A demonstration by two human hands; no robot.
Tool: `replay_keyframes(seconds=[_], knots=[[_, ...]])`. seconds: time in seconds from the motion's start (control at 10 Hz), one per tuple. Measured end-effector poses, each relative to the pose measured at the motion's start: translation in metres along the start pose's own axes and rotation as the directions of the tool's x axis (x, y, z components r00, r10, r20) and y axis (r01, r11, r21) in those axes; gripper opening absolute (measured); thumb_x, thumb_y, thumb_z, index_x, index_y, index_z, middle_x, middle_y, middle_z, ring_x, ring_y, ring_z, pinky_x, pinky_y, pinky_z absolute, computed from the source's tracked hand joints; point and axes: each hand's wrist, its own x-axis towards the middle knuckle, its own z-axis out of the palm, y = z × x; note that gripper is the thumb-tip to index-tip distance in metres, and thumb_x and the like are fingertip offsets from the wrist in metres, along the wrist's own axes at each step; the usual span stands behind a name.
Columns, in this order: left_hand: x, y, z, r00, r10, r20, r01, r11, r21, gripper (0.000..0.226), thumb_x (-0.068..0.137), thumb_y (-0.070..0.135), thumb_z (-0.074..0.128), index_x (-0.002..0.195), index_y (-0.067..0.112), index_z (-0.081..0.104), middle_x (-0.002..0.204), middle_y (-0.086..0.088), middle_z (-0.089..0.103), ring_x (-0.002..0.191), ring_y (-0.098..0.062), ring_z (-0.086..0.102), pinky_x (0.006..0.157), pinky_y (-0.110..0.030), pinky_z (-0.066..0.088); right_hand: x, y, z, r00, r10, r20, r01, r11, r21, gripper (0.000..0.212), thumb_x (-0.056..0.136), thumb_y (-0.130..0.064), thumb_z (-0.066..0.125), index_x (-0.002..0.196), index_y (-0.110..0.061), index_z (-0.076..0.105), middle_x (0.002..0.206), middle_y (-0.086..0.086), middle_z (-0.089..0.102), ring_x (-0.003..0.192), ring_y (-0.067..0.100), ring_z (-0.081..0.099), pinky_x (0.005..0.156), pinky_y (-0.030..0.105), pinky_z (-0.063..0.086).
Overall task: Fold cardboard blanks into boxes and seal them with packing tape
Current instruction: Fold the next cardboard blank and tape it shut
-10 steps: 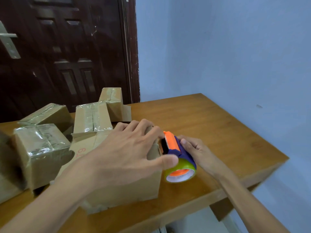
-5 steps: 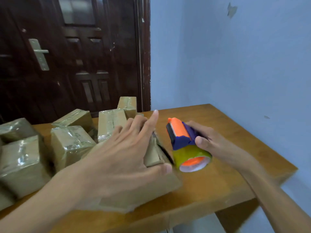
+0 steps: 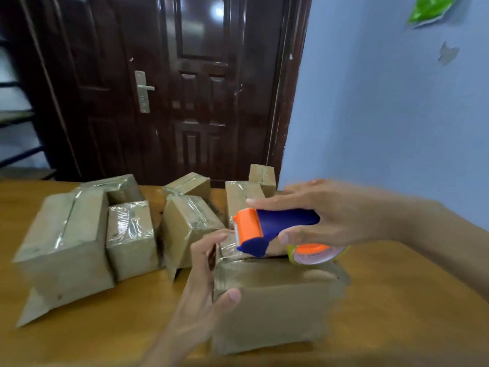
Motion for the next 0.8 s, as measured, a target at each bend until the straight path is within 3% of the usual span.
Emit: replay_keyframes(seconds=[0.1, 0.2, 0.3, 0.4, 0.6, 0.7, 0.8], knots=[[-0.003, -0.012, -0.004, 1.000, 0.013, -0.022, -0.014, 0.999, -0.036, 0.061, 0.092, 0.077, 0.054, 0.135, 0.038, 0.034, 0.149, 0.015, 0.039, 0.140, -0.011, 0.046, 0.102, -0.026, 0.050, 0.017, -0.001, 0.000, 0.997, -0.009, 0.074, 0.012, 0.999, -0.048, 0.053, 0.092, -0.082, 0.035, 0.144, -0.077, 0.024, 0.106, -0.015, 0.057, 0.100, -0.001, 0.052, 0.077, 0.019, 0.038], [0.001, -0.022, -0.008, 1.000, 0.028, 0.005, -0.028, 0.997, -0.065, 0.054, 0.093, 0.073, 0.058, 0.126, 0.035, 0.037, 0.148, -0.003, 0.041, 0.139, -0.026, 0.046, 0.104, -0.036, 0.048, 0.017, 0.000, -0.002, 0.991, -0.006, 0.131, 0.005, 1.000, 0.012, 0.053, 0.093, -0.081, 0.040, 0.144, -0.076, 0.028, 0.107, -0.017, 0.059, 0.100, 0.003, 0.056, 0.078, 0.020, 0.041], [0.004, -0.030, -0.015, 0.999, 0.028, 0.022, -0.026, 0.998, -0.057, 0.050, 0.093, 0.067, 0.063, 0.127, 0.038, 0.039, 0.149, -0.004, 0.039, 0.139, -0.030, 0.046, 0.103, -0.039, 0.049, 0.009, 0.001, -0.003, 0.986, 0.055, 0.155, -0.054, 0.998, -0.010, 0.062, 0.089, -0.077, 0.056, 0.141, -0.081, 0.022, 0.115, -0.027, 0.057, 0.108, -0.001, 0.055, 0.084, 0.017, 0.041], [0.001, -0.037, -0.013, 0.992, 0.060, 0.107, -0.051, 0.995, -0.092, 0.060, 0.094, 0.062, 0.065, 0.134, 0.026, 0.037, 0.152, -0.012, 0.037, 0.140, -0.036, 0.046, 0.103, -0.046, 0.050, 0.000, 0.011, 0.007, 0.980, 0.081, 0.184, -0.048, 0.983, -0.177, 0.080, 0.082, -0.073, 0.069, 0.141, -0.081, 0.014, 0.133, -0.030, 0.048, 0.123, -0.003, 0.049, 0.097, 0.016, 0.039], [-0.015, -0.054, -0.010, 0.985, 0.067, 0.156, -0.055, 0.996, -0.076, 0.063, 0.098, 0.060, 0.060, 0.142, 0.023, 0.033, 0.153, -0.019, 0.033, 0.142, -0.039, 0.043, 0.104, -0.051, 0.050, -0.013, 0.026, 0.028, 0.957, 0.095, 0.273, -0.017, 0.961, -0.277, 0.082, 0.090, -0.066, 0.062, 0.159, -0.047, 0.022, 0.150, -0.015, 0.043, 0.131, 0.011, 0.049, 0.102, 0.024, 0.041], [-0.020, -0.061, -0.012, 0.991, 0.039, 0.129, -0.031, 0.998, -0.058, 0.057, 0.099, 0.063, 0.057, 0.137, 0.027, 0.036, 0.153, -0.014, 0.034, 0.142, -0.035, 0.042, 0.105, -0.045, 0.048, -0.015, 0.039, 0.043, 0.954, 0.112, 0.278, -0.038, 0.965, -0.260, 0.082, 0.089, -0.064, 0.063, 0.159, -0.049, 0.023, 0.152, -0.019, 0.042, 0.133, 0.007, 0.049, 0.103, 0.021, 0.040], [-0.021, -0.068, -0.020, 0.996, -0.001, 0.092, 0.007, 0.998, -0.056, 0.052, 0.098, 0.064, 0.058, 0.130, 0.029, 0.038, 0.149, -0.018, 0.036, 0.138, -0.037, 0.044, 0.102, -0.053, 0.048, -0.021, 0.050, 0.041, 0.957, 0.171, 0.236, -0.133, 0.977, -0.167, 0.075, 0.089, -0.058, 0.067, 0.156, -0.053, 0.033, 0.155, -0.027, 0.040, 0.140, -0.001, 0.042, 0.111, 0.017, 0.035]])
